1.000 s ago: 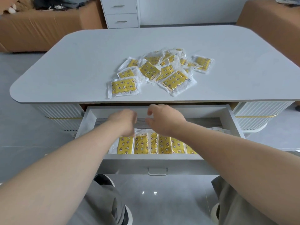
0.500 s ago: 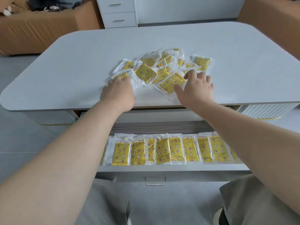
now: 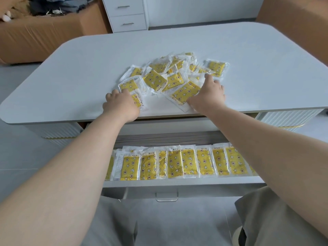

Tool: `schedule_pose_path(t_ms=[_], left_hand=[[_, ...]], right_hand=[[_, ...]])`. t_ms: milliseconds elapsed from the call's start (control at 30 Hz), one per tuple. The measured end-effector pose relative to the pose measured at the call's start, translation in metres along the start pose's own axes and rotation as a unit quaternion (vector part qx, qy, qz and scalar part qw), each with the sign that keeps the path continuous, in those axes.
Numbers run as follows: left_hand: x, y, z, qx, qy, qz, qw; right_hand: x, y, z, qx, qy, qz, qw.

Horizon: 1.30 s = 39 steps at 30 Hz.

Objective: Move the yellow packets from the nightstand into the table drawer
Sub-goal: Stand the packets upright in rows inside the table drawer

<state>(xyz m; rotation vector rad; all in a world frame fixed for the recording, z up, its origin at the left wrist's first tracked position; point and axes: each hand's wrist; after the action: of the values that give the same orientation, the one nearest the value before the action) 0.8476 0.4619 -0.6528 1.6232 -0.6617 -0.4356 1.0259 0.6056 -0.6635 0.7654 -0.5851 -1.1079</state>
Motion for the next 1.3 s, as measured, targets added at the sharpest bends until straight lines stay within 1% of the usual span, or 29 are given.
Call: schedule_pose_path(t_ms=[133, 233, 367, 533, 600, 667, 767, 833, 900, 1000, 1067, 1133, 1233, 1300], left_hand=[[0.001, 0.001, 0.006, 0.052, 0.019, 0.013, 0.998], [0.005, 0.002, 0.013, 0.054, 0.017, 0.015, 0.998], [0.009, 0.001, 0.023, 0.053, 0.008, 0.005, 0.999], [0.015, 0.0, 0.029, 0.019, 0.046, -0.004, 0.999], [0.019, -0.001, 0.03, 0.017, 0.037, -0.005, 0.999], [0.023, -0.002, 0.03, 0.025, 0.016, -0.009, 1.0], [0.026, -0.004, 0.031, 0.037, -0.008, -0.018, 0.999], [0.026, -0.003, 0.033, 0.062, -0.017, -0.017, 0.998], [0.026, 0.002, 0.037, 0.089, -0.027, -0.006, 0.996], [0.026, 0.015, 0.042, 0.081, -0.048, 0.037, 0.995], [0.027, 0.023, 0.046, 0.048, -0.059, 0.072, 0.995], [0.028, 0.027, 0.05, -0.009, -0.075, 0.103, 0.992], [0.031, 0.024, 0.055, -0.127, -0.09, 0.185, 0.97], [0.03, 0.014, 0.06, -0.159, -0.092, 0.238, 0.954]], right_hand=[[0.005, 0.003, 0.004, -0.017, -0.033, 0.016, 0.999], [0.006, 0.001, 0.005, -0.003, -0.04, 0.027, 0.999], [0.006, -0.003, 0.002, -0.024, -0.037, 0.009, 0.999], [0.008, -0.011, 0.003, -0.026, -0.029, -0.044, 0.998], [0.013, -0.014, 0.008, -0.047, -0.011, -0.082, 0.996], [0.019, -0.017, 0.013, -0.093, 0.039, -0.121, 0.988], [0.027, -0.019, 0.022, -0.17, 0.121, -0.135, 0.969], [0.033, -0.018, 0.027, -0.187, 0.152, -0.122, 0.963], [0.041, -0.018, 0.033, -0.202, 0.167, -0.091, 0.961], [0.056, -0.019, 0.041, -0.224, 0.194, -0.044, 0.954], [0.065, -0.02, 0.045, -0.224, 0.217, -0.012, 0.95], [0.074, -0.022, 0.045, -0.197, 0.241, 0.019, 0.95], [0.085, -0.03, 0.044, -0.158, 0.276, 0.061, 0.946], [0.091, -0.036, 0.041, -0.131, 0.284, 0.087, 0.946]])
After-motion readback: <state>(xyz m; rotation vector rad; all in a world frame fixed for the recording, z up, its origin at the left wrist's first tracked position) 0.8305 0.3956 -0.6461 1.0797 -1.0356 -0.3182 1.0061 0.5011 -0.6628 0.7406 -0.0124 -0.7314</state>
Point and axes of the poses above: each hand's wrist, its own x-axis away from the middle knuckle, its own y-axis out of the back of the hand, z = x × y
